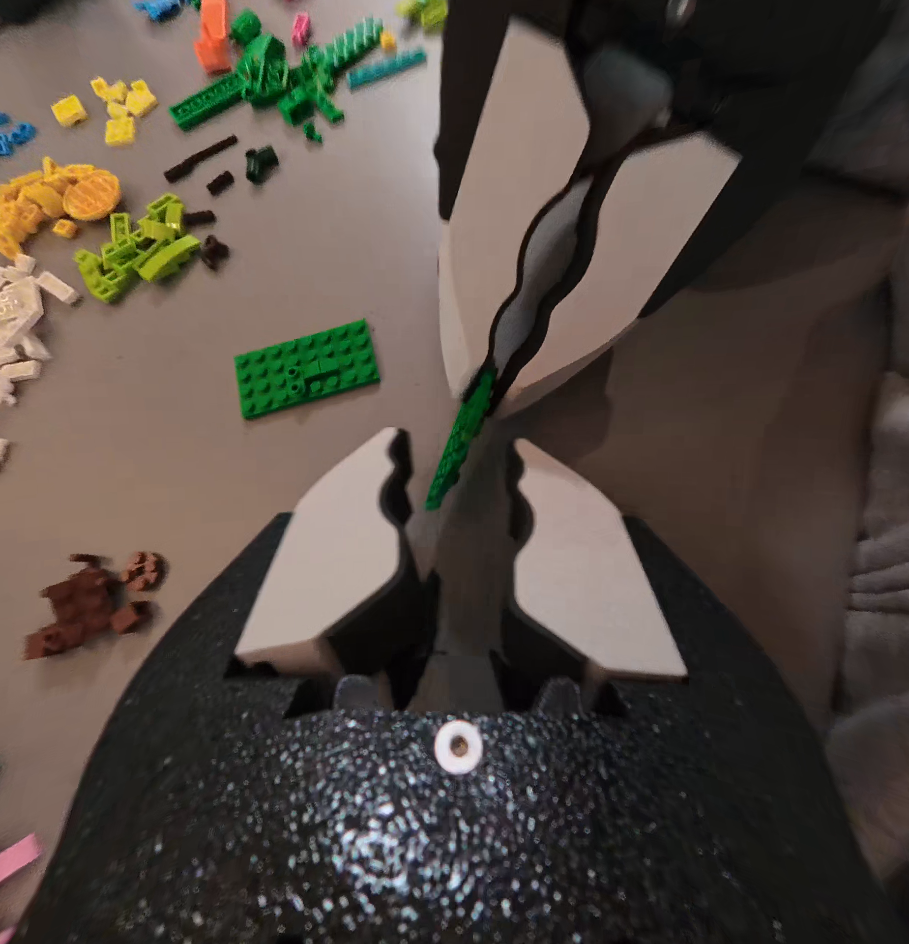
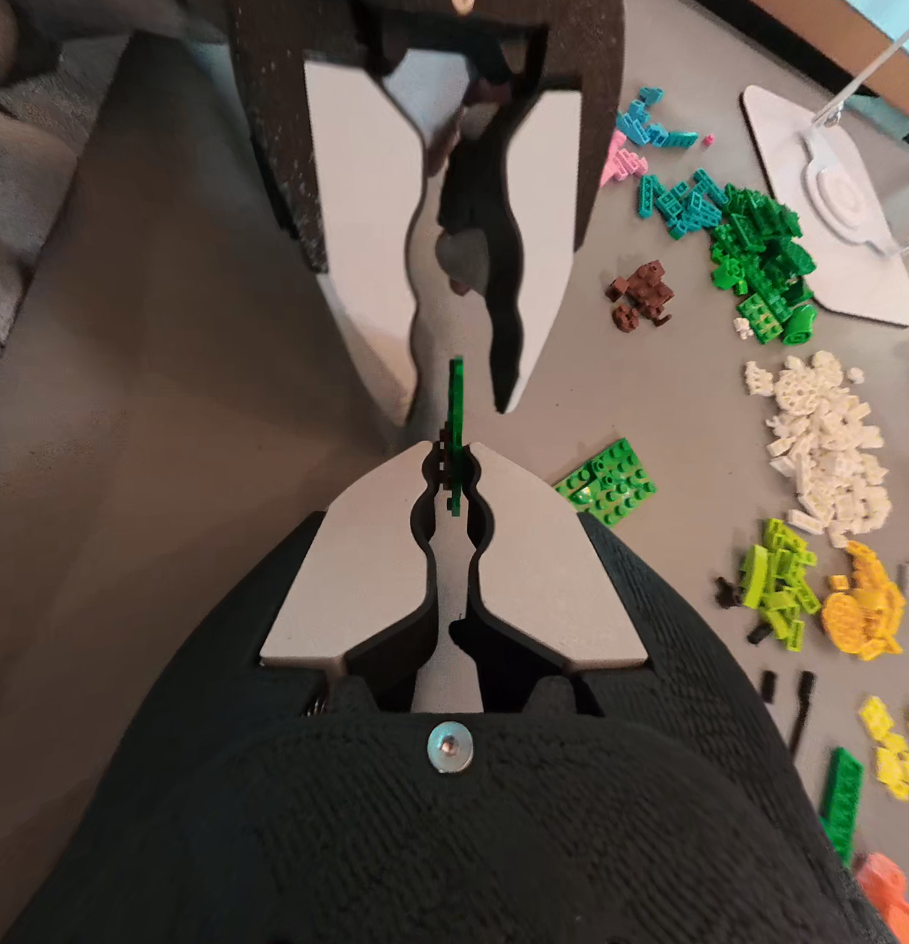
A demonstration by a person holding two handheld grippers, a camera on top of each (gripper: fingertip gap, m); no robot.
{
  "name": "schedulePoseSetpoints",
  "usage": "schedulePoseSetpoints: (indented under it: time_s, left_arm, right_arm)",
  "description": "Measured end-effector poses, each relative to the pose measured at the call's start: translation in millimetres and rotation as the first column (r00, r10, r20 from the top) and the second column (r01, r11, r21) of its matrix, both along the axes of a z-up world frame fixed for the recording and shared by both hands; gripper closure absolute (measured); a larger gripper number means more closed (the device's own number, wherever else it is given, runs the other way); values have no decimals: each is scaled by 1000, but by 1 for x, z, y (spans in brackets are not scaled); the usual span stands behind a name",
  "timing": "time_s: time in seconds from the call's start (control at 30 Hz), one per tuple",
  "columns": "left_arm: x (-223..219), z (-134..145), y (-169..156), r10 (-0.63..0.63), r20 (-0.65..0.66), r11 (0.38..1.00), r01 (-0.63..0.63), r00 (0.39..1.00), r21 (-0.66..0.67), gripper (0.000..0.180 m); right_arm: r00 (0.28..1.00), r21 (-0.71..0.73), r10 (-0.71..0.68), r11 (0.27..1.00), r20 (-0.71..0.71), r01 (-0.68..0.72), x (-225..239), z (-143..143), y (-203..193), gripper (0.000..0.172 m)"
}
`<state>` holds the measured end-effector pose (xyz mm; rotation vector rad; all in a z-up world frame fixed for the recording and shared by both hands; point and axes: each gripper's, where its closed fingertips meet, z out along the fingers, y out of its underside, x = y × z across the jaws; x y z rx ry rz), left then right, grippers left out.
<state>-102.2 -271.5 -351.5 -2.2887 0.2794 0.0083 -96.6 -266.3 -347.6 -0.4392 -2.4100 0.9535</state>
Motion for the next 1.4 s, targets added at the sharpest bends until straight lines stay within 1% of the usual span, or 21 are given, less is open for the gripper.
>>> schedulePoseSetpoints:
  time_s: [0.03, 0.07, 0.1, 0.17, 0.2, 0.23, 0.27, 0.33, 0.4, 0.43, 0.5, 0.57, 0.67, 0.73, 0.77, 0.83, 0.93, 1.07, 1.17, 1.3, 1.4]
  left_arm:
    - [-2, -5, -1, -7, -52, 999, 5, 999, -39, 135]
    - [-3, -9, -1, -17, -99, 998, 11, 995, -58, 132]
    - [-3, -10, 1, -29, -137, 998, 22, 990, -56, 136]
    - [-4, -5, 6, -25, -185, 1000, 23, 982, -14, 156]
    - [-4, -2, 8, -22, -197, 1000, 24, 980, 7, 167]
    - [-6, 1, 10, -14, -208, 999, 20, 978, 27, 173]
    - [-6, 3, 11, -10, -209, 999, 19, 978, 38, 173]
    - [-7, 5, 11, 13, -158, 999, -6, 987, 44, 175]
    - [-14, 8, 14, 101, -61, 992, -95, 993, 81, 175]
    - [-18, 11, 16, 151, 11, 983, -151, 989, 107, 176]
    - [-20, 18, 19, 200, 201, 960, -233, 959, 153, 176]
    - [-20, 25, 21, 204, 372, 944, -282, 906, 172, 176]
    - [-23, 33, 22, 189, 552, 920, -344, 812, 190, 176]
    - [-23, 39, 22, 153, 640, 911, -359, 753, 205, 176]
    - [-23, 42, 22, 140, 659, 906, -363, 739, 216, 176]
    - [-25, 44, 23, 147, 639, 896, -376, 755, 238, 176]
    - [-29, 46, 23, 166, 563, 879, -380, 809, 288, 176]
    - [-36, 50, 24, 213, 421, 852, -379, 882, 361, 176]
    - [-39, 55, 25, 247, 325, 831, -372, 913, 413, 176]
    - [-39, 55, 25, 256, 283, 841, -358, 924, 406, 176]
    - [-39, 53, 25, 266, 259, 847, -353, 929, 398, 176]
  right_arm:
    - [1000, 26, 8, 1000, -12, -8, 0, 2, 0, 165]
    - [1000, 49, 13, 999, -26, -12, -1, 4, 1, 165]
    - [999, 71, 17, 997, -36, -15, -2, 6, 1, 165]
    - [999, 100, 31, 995, -43, -27, -1, 9, 2, 165]
    - [998, 107, 37, 994, -45, -32, -1, 11, 2, 165]
    - [998, 110, 36, 993, -48, -31, -1, 13, 3, 165]
    - [998, 109, 34, 994, -51, -28, -2, 15, 4, 165]
    - [998, 82, -3, 997, -57, 8, -6, 18, 5, 162]
    - [992, 29, -89, 995, -87, 92, -16, 25, 11, 152]
    - [989, -8, -122, 993, -89, 121, -20, 27, 13, 143]
    - [979, -84, -176, 982, -99, 168, -25, 33, 15, 134]
    - [963, -136, -216, 971, -162, 195, -29, 41, 15, 133]
    - [926, -147, -264, 962, -271, 231, -35, 51, 18, 133]
    - [898, -174, -301, 951, -320, 256, -38, 58, 20, 136]
    - [889, -196, -319, 944, -328, 266, -38, 61, 22, 137]
    - [900, -268, -350, 922, -259, 281, -39, 62, 21, 138]
    - [917, -378, -380, 872, -125, 310, -41, 63, 19, 136]
    - [897, -413, -428, 840, -108, 351, -45, 69, 22, 140]
    - [890, -447, -443, 821, -106, 356, -47, 74, 21, 141]
    - [892, -390, -414, 863, -184, 320, -46, 73, 21, 138]
    - [893, -382, -416, 864, -172, 328, -46, 71, 21, 138]
